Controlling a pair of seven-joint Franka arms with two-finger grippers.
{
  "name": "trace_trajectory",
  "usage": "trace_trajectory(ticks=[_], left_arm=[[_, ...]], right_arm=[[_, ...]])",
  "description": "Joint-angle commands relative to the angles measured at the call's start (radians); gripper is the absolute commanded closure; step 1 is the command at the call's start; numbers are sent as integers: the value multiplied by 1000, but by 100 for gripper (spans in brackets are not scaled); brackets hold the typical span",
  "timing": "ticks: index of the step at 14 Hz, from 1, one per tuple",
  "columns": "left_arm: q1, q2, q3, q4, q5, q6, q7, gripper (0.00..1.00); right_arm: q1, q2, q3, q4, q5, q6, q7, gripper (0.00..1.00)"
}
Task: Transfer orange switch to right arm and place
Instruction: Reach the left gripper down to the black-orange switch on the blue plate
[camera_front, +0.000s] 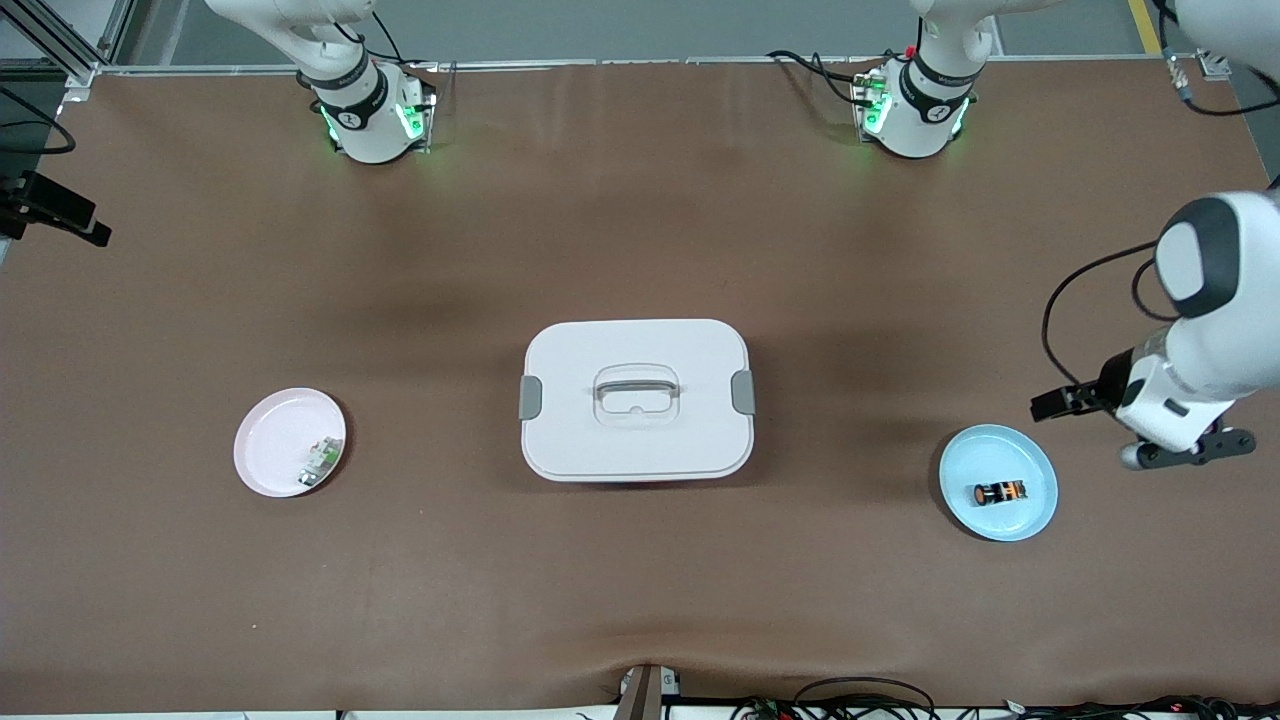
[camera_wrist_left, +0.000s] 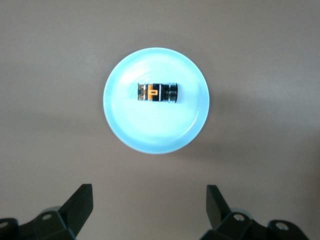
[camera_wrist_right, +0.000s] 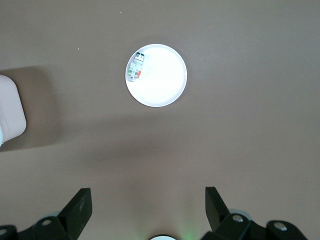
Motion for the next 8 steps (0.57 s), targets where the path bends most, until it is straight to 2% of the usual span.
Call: trace_trajectory(ticks=[1, 3, 4, 8], left_arm=[[-2, 76, -3, 62, 49, 12, 12, 0], [-13, 128, -6, 94, 207, 14, 12, 0], [-10, 151, -11, 99, 244, 17, 7, 0], [7, 201, -12, 107, 182, 124, 10, 0]], right_arm=[[-10, 10, 5, 24, -10, -19, -2, 0], [-10, 10, 5, 24, -12, -19, -2, 0], [-10, 10, 5, 24, -12, -19, -2, 0], [-11, 10, 5, 24, -12, -19, -2, 0]])
